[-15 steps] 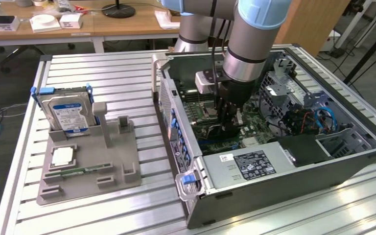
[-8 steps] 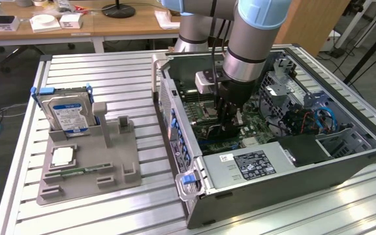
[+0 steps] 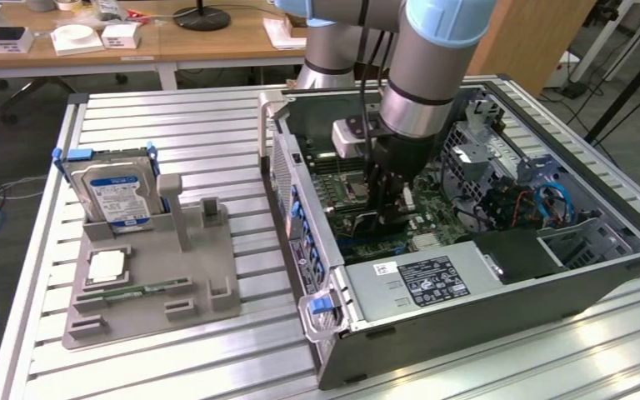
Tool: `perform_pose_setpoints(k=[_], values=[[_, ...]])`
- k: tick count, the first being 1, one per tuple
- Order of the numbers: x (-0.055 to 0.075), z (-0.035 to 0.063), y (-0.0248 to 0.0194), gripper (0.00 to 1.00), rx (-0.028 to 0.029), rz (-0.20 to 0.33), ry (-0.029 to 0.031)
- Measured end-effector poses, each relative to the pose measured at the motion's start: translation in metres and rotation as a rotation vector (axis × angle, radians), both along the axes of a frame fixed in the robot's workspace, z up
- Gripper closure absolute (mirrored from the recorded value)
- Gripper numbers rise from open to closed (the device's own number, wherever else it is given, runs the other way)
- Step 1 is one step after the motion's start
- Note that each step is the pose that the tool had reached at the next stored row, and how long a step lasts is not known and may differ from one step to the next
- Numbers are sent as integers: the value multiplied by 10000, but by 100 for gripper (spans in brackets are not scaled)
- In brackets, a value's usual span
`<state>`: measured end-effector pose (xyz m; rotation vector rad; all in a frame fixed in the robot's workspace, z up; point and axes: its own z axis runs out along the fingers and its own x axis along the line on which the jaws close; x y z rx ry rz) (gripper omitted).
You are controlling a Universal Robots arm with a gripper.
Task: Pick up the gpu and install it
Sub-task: 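Insert the gpu into the slot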
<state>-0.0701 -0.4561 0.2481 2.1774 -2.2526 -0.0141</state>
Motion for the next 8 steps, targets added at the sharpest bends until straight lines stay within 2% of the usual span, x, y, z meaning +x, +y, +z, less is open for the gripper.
perform_pose_setpoints(k=[5, 8], values=[[0, 200, 1, 60, 2, -1, -1], [1, 224, 1, 62, 0, -1, -2]])
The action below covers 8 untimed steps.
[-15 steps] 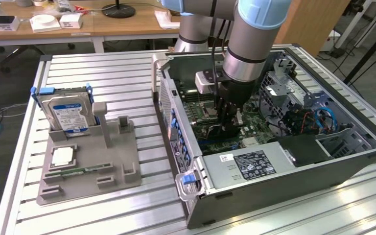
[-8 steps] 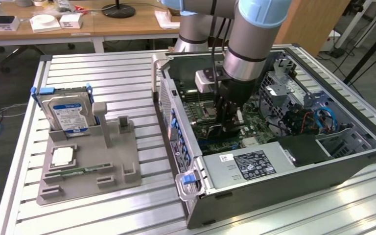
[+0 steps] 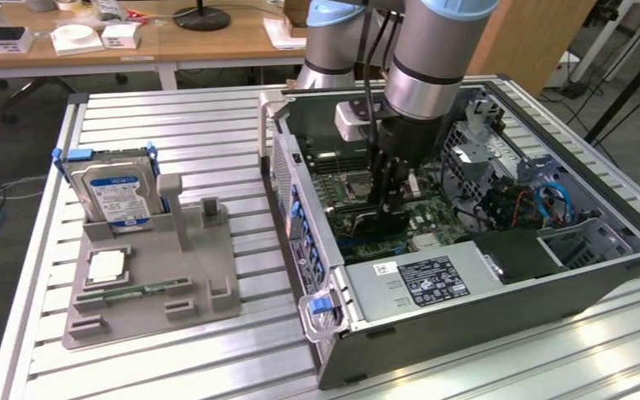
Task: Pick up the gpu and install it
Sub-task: 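Insert the gpu into the slot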
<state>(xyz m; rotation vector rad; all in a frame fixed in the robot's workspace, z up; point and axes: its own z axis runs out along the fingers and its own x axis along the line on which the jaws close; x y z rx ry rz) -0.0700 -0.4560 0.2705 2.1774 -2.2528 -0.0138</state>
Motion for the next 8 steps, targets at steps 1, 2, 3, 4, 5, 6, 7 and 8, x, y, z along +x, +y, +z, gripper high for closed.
perform_pose_setpoints(k=[1, 2, 3, 4, 5, 6, 7, 8], values=[[0, 0, 0, 62, 0, 0, -1], [0, 0, 0, 68, -2, 1, 0], [0, 1, 0, 75, -1, 0, 0], [0, 1, 0, 75, -2, 0, 0], [0, 1, 0, 80, -2, 0, 0], [0, 1, 0, 86, -2, 0, 1], [0, 1, 0, 86, -2, 0, 1], [0, 1, 0, 89, -2, 1, 1]])
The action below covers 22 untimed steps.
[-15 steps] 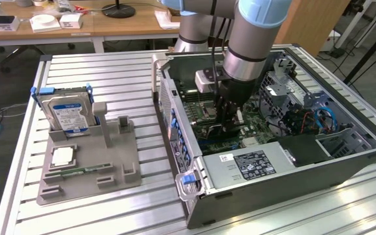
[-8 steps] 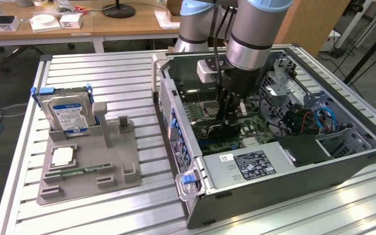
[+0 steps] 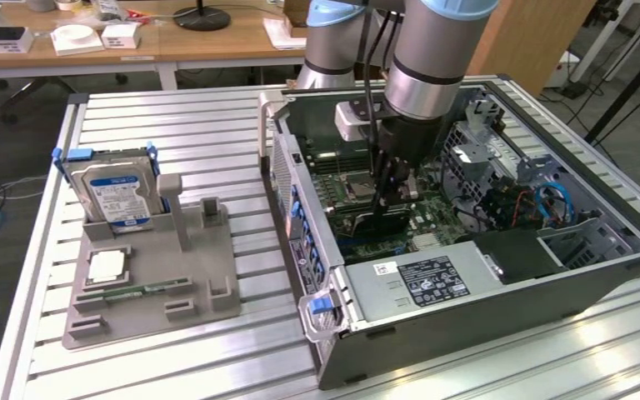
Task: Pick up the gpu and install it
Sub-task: 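Insert the gpu into the slot, then press down on the gpu until it lock into place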
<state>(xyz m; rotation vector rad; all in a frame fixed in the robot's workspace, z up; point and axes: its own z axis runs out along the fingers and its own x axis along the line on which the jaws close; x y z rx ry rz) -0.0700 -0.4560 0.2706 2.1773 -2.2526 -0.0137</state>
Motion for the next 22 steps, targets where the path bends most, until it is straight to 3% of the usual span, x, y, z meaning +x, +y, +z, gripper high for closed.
perform_pose_setpoints(k=[15, 17, 22], values=[[0, 0, 0, 89, 0, 0, 0], [-15, 1, 0, 89, -3, -1, -25], [-35, -70, 0, 89, 0, -1, -28]])
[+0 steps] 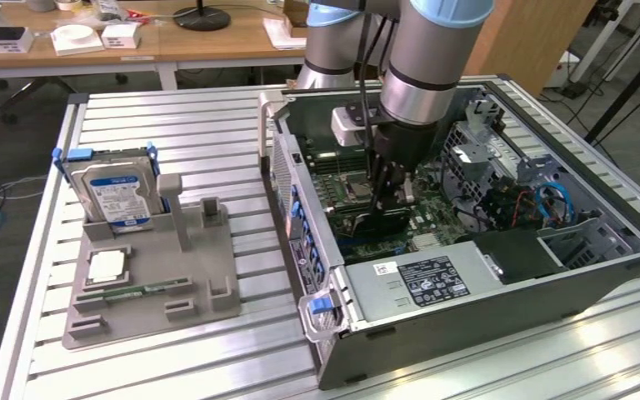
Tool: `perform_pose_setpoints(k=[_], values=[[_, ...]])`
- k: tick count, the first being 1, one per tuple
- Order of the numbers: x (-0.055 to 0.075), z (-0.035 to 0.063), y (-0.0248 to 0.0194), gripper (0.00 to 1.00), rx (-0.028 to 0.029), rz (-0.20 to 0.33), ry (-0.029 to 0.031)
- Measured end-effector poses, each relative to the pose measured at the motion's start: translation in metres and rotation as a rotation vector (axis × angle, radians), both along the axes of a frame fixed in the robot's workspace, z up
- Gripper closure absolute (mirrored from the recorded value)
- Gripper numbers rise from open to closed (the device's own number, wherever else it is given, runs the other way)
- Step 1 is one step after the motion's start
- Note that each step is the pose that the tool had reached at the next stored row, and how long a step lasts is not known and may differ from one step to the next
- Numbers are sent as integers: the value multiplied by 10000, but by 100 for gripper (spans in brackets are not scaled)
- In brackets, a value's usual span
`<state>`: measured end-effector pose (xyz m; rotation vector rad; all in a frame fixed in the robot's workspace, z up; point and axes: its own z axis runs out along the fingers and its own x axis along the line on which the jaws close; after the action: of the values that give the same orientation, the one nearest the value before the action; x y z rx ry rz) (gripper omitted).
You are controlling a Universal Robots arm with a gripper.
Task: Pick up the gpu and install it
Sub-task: 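Press down on the gpu until it lock into place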
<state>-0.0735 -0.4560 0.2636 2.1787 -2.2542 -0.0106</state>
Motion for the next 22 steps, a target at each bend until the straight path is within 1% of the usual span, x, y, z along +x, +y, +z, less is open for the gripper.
perform_pose_setpoints(k=[3, 6, 7, 8, 10, 11, 14, 22], values=[[0, -41, -3, 89, -22, 3, 7], [-1, -48, 0, 89, -3, 1, 1], [-11, -28, 2, 89, 21, -2, -7], [-11, 12, 3, 89, 28, -4, -11], [-22, 89, 0, 89, -6, 0, -1], [-37, 105, 0, 89, 3, 0, -4], [-121, 138, 0, 89, 1, 1, -3], [-421, 140, 0, 89, -1, 1, 12]])
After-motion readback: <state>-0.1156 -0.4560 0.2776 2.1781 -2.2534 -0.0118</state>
